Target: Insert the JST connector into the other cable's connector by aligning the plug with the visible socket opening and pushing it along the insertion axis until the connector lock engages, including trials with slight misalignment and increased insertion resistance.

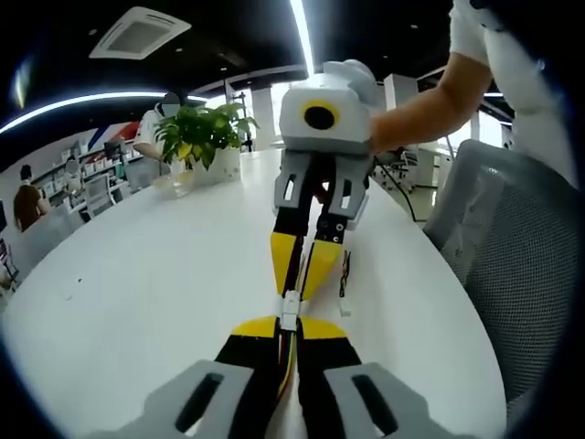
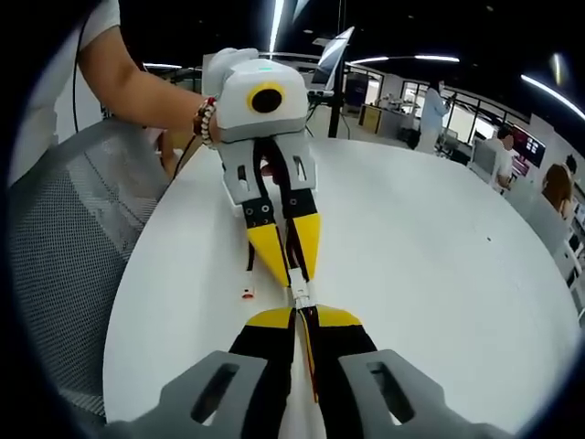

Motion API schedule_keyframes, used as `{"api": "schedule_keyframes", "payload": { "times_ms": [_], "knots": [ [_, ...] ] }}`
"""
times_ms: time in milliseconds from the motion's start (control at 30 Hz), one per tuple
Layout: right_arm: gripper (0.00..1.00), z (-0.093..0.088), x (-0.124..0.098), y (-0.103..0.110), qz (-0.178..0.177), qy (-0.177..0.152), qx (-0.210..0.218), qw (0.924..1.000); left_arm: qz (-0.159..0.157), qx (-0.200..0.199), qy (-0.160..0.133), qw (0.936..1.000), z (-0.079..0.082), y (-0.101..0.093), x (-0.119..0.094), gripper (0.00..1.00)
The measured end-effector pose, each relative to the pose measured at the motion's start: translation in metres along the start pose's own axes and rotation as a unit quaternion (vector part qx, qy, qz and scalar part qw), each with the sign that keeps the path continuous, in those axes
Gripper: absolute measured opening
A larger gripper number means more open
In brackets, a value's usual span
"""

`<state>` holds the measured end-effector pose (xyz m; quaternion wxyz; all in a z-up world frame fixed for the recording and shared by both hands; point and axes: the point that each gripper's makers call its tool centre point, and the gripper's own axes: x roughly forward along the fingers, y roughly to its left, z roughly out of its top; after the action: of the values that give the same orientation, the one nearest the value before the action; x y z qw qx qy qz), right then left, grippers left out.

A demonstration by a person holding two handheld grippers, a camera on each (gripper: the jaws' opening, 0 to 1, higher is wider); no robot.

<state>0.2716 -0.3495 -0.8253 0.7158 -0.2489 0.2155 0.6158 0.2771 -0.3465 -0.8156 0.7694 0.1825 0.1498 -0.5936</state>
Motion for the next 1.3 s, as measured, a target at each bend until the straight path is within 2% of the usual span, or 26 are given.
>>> {"api": "schedule_keyframes", "payload": {
  "times_ms": [267,833,1300],
  "knots": [
    [0.04,-0.004,0.008,-0.012,-0.014,0.001,-0.014,0.9998,0.005,0.01,0.018,0.9998,-0.006,0.013,0.006,0.0],
    [0.05,-0.012,0.022,-0.045,-0.047,-0.006,0.003,0.9989,0.026,0.008,0.051,0.9983,-0.018,0.047,0.019,0.0],
    [0.06,-0.016,0.026,-0.049,-0.054,-0.005,0.016,0.9984,0.032,-0.007,0.059,0.9977,-0.024,0.049,0.02,0.01]
  ]
}}
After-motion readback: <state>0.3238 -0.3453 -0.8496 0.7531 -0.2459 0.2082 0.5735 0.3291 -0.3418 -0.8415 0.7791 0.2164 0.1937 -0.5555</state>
